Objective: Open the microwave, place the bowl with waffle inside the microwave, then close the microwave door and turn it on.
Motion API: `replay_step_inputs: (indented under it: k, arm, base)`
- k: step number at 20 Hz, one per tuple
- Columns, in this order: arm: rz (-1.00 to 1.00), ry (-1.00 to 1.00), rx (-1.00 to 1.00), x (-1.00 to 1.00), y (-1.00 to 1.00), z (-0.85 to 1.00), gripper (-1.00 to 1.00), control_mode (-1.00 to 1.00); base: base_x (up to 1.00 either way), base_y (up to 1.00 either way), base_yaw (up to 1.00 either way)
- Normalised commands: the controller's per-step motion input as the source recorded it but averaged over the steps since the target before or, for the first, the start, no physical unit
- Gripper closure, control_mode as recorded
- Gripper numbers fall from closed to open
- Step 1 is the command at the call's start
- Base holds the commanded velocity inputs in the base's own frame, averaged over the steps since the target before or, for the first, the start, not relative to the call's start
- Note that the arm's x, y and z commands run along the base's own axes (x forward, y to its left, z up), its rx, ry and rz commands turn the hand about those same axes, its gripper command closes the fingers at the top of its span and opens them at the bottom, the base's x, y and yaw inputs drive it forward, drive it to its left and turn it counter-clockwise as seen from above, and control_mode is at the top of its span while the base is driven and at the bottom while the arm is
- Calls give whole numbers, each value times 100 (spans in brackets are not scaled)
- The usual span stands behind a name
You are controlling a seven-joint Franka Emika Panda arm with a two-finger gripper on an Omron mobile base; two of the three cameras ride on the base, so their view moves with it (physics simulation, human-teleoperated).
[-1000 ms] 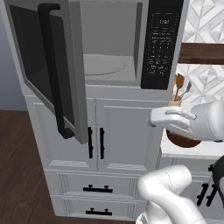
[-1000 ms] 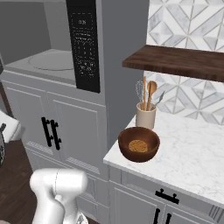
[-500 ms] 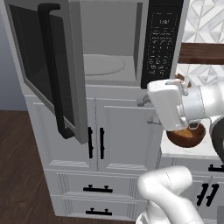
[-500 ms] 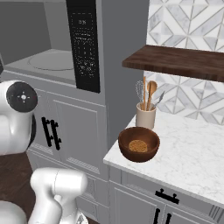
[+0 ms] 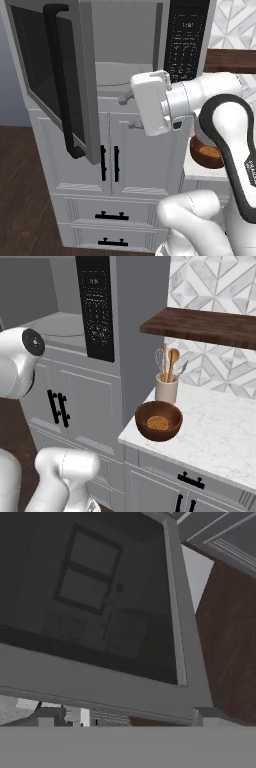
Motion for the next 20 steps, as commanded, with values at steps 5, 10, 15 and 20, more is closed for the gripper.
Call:
replay_step_inputs:
  k: [5, 10, 15, 20]
  arm:
    - [14, 0, 9, 66, 46, 0, -100, -100]
    - [10, 0, 5, 60, 50, -5, -100, -100]
    - [3, 3, 0, 42, 66, -10, -100, -100]
    - [0, 0, 0, 22, 66, -8, -100, -100]
  base:
    - [0, 0, 0]
    - [0, 0, 0]
    - [0, 0, 0]
    - [0, 0, 0]
